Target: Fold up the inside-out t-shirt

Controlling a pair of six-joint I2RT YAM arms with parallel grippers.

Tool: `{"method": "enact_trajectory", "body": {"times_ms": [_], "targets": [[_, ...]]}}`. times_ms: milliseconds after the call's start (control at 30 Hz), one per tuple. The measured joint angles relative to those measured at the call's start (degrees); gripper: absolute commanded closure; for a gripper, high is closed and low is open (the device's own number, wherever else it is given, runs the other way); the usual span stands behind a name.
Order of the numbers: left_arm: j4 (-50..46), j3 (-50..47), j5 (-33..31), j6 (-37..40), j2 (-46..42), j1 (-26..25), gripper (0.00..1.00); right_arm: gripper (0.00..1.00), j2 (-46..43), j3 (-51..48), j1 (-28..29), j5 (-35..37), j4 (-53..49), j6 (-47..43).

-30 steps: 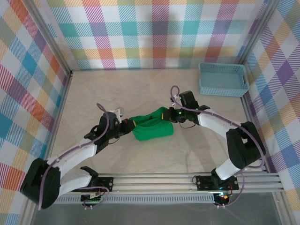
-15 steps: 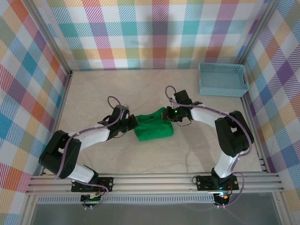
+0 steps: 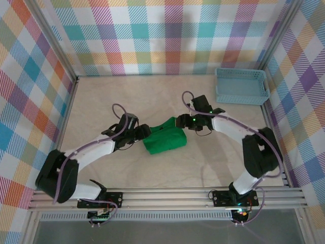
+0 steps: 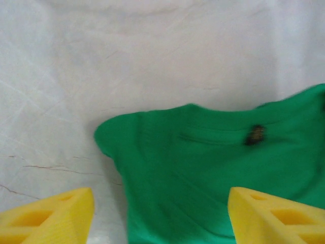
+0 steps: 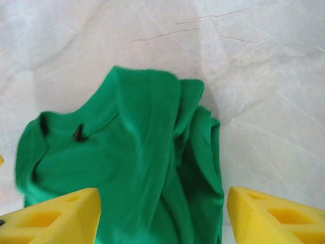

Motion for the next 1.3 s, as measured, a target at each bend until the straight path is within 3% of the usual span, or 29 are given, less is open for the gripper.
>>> {"method": "enact_trajectory", "body": {"times_ms": [133,267,433,567,767,900,1167,1300], "targets": [[1.25,-2.89,0.72,-1.20,-5.11,-2.05,0.28,0.30,-6.25,-4.50,3.02,-0.61,0.24,0.09],[2.89,-7.63,2.05,-2.60,-5.57,-5.90,0.30,0.34,-7.10,-9.57,5.51,-1.64,1.44,1.14],[6.10,-8.39,3.08,-3.32,-1.22,-9.25,0.52,0.49,-5.86,-12.35,5.44,-1.11,2.43,2.27],[7.87,-8.39,2.80,-4.00,3.28,-9.57,0.70,0.56,-3.91,-13.00,5.44,-0.96,4.57,3.23],[8.39,-8.39,2.19,-4.48,6.40,-9.64,0.77,0.63,-1.66,-13.99,5.49,1.49,4.68,5.31],[7.04,-8.39,1.25,-4.28,5.09,-9.64,0.62,0.61,-1.57,-14.49,5.46,2.10,4.33,5.97],[-0.72,-7.54,-2.73,-3.52,-4.83,-8.63,0.20,0.30,-6.47,-13.64,5.44,5.70,-1.95,5.55],[-0.04,-6.73,-1.51,-4.04,-6.01,-5.79,0.14,0.27,-7.48,-8.55,4.96,7.37,-4.00,4.55]]}}
